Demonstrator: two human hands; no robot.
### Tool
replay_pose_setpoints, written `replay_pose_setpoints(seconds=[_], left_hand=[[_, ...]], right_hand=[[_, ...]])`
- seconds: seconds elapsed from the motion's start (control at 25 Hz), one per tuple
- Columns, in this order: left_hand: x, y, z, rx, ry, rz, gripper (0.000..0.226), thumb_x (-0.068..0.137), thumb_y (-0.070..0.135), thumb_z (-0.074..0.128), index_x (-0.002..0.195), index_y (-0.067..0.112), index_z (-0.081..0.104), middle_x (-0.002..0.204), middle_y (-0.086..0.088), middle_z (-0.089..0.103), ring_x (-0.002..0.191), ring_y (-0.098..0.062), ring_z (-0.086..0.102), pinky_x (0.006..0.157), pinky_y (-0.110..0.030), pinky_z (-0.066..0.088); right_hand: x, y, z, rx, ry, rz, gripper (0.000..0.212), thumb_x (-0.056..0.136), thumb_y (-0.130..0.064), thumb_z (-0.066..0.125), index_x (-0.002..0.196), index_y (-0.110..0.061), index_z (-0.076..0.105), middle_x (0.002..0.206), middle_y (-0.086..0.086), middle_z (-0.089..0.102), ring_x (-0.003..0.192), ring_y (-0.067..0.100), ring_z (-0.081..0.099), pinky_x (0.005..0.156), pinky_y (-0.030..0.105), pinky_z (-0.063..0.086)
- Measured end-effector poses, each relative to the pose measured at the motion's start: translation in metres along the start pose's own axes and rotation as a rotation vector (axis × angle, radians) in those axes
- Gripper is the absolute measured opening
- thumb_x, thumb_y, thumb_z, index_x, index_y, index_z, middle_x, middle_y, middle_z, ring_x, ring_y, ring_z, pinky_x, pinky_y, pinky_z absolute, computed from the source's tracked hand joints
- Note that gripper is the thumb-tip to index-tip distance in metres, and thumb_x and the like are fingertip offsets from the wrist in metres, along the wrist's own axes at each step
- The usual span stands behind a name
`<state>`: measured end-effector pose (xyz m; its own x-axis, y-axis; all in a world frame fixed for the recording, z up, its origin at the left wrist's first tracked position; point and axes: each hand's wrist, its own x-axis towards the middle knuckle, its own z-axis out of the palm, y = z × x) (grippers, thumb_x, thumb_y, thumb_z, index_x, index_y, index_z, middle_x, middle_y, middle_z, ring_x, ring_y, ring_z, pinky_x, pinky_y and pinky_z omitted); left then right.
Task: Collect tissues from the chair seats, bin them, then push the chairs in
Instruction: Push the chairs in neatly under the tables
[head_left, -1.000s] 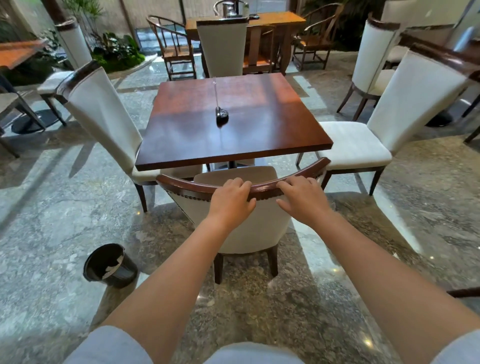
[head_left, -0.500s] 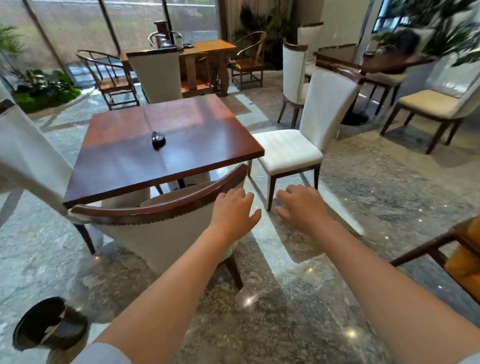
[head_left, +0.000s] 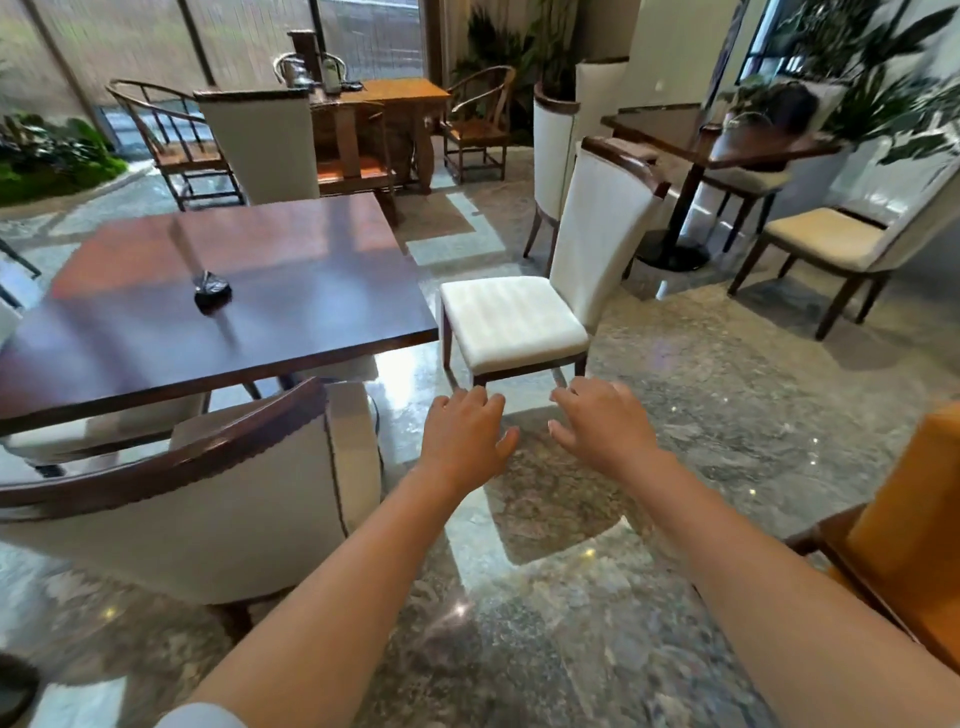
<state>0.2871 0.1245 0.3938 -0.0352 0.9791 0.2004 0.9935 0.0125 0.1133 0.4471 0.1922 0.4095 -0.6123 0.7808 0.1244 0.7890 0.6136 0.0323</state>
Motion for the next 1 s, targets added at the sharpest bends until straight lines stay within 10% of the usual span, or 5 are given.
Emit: replay_pose_setpoints(seconds=[1.0], left_hand=[[0.524, 0.133, 0.118, 0.007, 0.052, 0.126, 0.041, 0.089, 0.044, 0.042, 0.110, 0.013, 0.058, 0.102, -0.007, 0.063, 0.095, -0.027, 0.057, 0.079, -0.036, 0.040]], right_hand=[[0.313, 0.408, 0.048, -0.012, 0.117, 0.169, 0.030, 0.087, -0.034, 0.052, 0.106, -0.011, 0.058, 0.104, 0.011, 0.063, 0.098, 0.030, 0.056, 0.086, 0.041, 0.041]])
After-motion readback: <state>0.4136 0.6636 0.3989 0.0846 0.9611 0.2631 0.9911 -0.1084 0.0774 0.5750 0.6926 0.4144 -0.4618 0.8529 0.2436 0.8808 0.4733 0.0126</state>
